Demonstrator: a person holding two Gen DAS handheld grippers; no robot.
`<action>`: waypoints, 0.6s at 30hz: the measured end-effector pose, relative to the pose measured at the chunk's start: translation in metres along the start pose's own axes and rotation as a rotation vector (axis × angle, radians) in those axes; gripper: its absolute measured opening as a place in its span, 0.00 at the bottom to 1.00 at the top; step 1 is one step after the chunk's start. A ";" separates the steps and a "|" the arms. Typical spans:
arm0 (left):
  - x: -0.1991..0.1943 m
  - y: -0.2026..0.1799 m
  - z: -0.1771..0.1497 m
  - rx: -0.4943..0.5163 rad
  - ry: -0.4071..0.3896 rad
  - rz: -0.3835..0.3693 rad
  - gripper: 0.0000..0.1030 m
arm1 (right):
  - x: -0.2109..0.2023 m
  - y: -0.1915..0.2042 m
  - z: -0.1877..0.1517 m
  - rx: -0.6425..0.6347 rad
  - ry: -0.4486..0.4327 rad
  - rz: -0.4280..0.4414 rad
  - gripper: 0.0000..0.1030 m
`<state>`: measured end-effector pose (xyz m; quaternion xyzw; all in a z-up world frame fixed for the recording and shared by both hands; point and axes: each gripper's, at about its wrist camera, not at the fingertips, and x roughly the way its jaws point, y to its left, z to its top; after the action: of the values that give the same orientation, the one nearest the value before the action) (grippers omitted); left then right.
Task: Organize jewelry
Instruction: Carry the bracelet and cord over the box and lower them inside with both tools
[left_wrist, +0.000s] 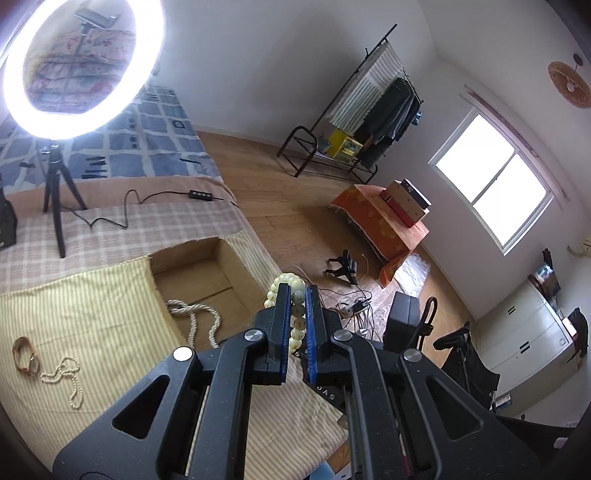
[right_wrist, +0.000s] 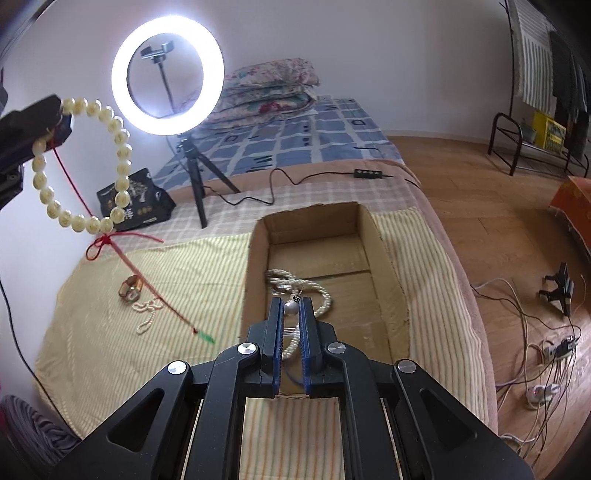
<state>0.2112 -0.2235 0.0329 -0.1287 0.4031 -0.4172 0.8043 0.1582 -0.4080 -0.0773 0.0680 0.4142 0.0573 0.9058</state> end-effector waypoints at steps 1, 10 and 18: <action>0.005 -0.002 0.000 0.002 0.004 0.000 0.05 | 0.000 -0.002 0.000 0.005 0.002 -0.002 0.06; 0.038 0.000 -0.006 -0.019 0.060 0.022 0.05 | 0.008 -0.018 -0.005 0.031 0.024 -0.024 0.07; 0.060 0.016 -0.010 -0.051 0.092 0.056 0.05 | 0.016 -0.027 -0.008 0.052 0.043 -0.029 0.07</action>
<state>0.2329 -0.2591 -0.0148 -0.1186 0.4534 -0.3895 0.7928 0.1642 -0.4309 -0.0990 0.0845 0.4360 0.0349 0.8953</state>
